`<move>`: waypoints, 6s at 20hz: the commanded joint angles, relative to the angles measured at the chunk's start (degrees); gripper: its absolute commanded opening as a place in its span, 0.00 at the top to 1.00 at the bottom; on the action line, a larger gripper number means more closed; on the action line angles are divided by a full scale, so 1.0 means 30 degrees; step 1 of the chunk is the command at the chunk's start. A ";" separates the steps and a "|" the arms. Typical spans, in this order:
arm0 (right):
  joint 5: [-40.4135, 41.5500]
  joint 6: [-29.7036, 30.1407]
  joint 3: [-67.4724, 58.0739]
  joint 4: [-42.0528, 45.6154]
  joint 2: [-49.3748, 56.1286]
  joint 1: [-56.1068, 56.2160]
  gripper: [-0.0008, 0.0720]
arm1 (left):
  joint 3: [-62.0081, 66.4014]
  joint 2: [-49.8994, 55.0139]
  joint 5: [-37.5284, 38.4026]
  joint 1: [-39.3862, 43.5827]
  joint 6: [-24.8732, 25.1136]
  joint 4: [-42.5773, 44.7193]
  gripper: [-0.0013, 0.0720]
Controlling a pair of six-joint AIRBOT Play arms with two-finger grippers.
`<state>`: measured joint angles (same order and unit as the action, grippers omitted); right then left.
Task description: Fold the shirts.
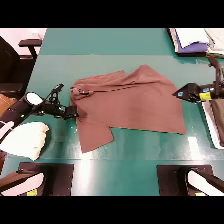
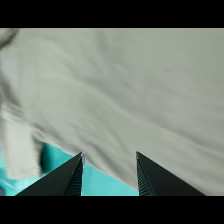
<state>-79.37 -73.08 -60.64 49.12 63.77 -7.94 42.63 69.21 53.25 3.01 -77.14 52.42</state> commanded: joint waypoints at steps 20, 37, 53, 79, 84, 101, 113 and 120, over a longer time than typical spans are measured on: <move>0.3191 -0.0124 0.9143 0.0809 0.2018 -0.6120 0.42 | 0.1246 -0.2018 0.0699 0.0117 -0.0124 0.0517 0.95; 0.2251 -0.0131 -1.1358 0.1260 -0.4772 -0.1829 0.96 | 1.8710 -0.8721 0.1712 0.0095 -0.0364 0.1275 0.95; -0.5311 -0.3344 -1.5868 0.6659 -0.1370 -0.1741 0.96 | 1.9511 -0.6164 0.6470 0.0095 -0.3854 0.7839 0.95; 0.0080 -0.2470 -0.8488 0.8109 0.8306 0.1647 0.96 | 1.1249 0.5421 0.4160 -0.0408 -0.1639 0.5814 0.95; 0.1202 -0.2484 -0.5799 0.7956 0.7577 0.1894 0.72 | 0.9107 0.5413 0.4146 -0.0408 -0.1647 0.5450 0.76; 0.1107 -0.2477 0.0648 0.7963 -0.2200 0.0284 0.40 | -0.6688 -0.7446 0.5683 -0.0423 -0.2973 0.1749 0.15; 0.0663 -0.2477 0.0648 0.7082 -0.2120 0.0270 0.40 | -0.8757 -0.7446 0.2346 -0.0423 -0.0532 -0.2630 0.95; -0.1377 -0.2637 0.4983 1.0076 -0.3497 -0.2900 0.40 | -0.5632 -0.7461 0.5756 -0.0423 -0.0138 -0.0386 0.95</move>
<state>-81.49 -80.64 -52.05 76.07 55.44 -11.46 22.06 46.89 66.22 1.78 -78.04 48.18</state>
